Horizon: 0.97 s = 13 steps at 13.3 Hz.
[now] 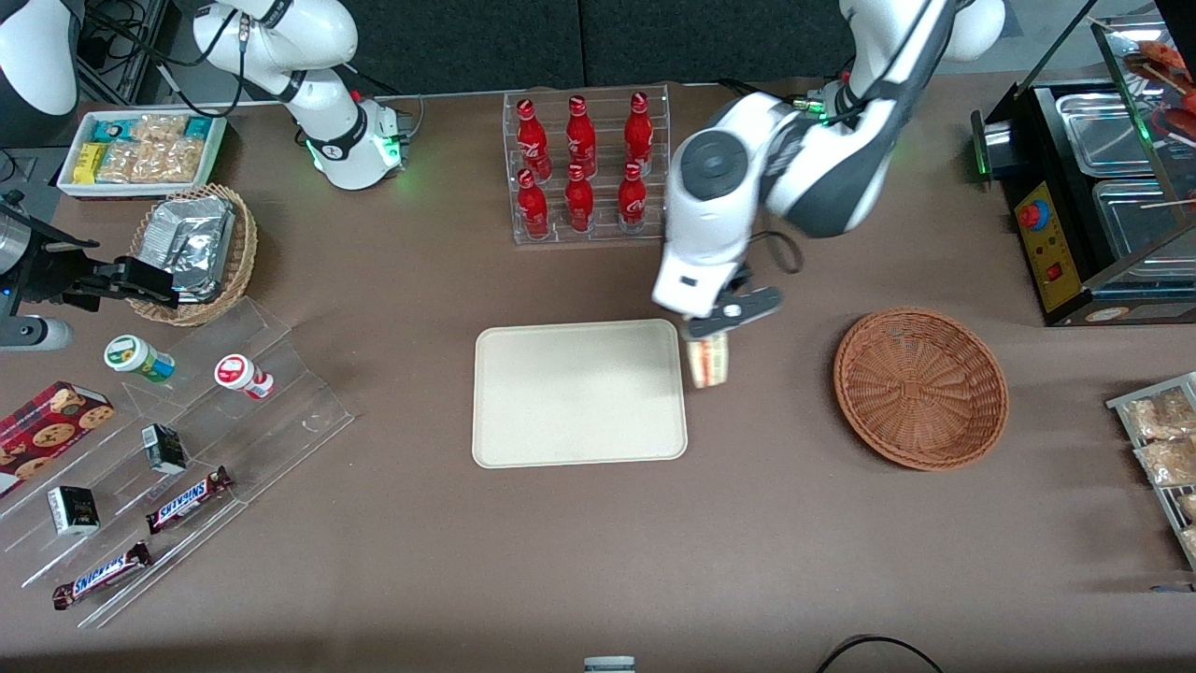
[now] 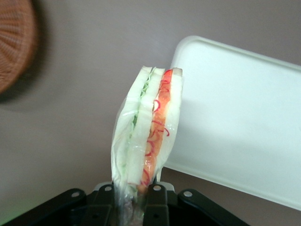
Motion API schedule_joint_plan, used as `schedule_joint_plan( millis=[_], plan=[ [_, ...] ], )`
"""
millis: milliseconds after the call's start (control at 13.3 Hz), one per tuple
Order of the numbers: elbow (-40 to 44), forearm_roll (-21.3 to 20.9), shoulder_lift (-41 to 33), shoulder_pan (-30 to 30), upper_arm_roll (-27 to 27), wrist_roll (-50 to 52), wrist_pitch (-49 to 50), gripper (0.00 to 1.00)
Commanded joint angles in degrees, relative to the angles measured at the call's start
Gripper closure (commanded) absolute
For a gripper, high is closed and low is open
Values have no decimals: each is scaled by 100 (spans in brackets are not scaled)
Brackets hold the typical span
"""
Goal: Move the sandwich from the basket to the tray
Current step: 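Carry the sandwich with the left gripper over the cream tray, then lower the sandwich onto the tray and open the left gripper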
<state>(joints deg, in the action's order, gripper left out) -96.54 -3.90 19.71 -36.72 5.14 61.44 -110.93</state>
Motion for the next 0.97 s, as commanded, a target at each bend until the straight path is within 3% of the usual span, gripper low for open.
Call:
schedule_joint_plan(
  millis=[0,525,900],
  plan=[
    [733,-15,813,-143,-39,0,-347,96],
    [777,-103,1517,-564,22,87,-1315,96],
    [1102,-305,1975,-644,14,298,-1396,96]
  ],
)
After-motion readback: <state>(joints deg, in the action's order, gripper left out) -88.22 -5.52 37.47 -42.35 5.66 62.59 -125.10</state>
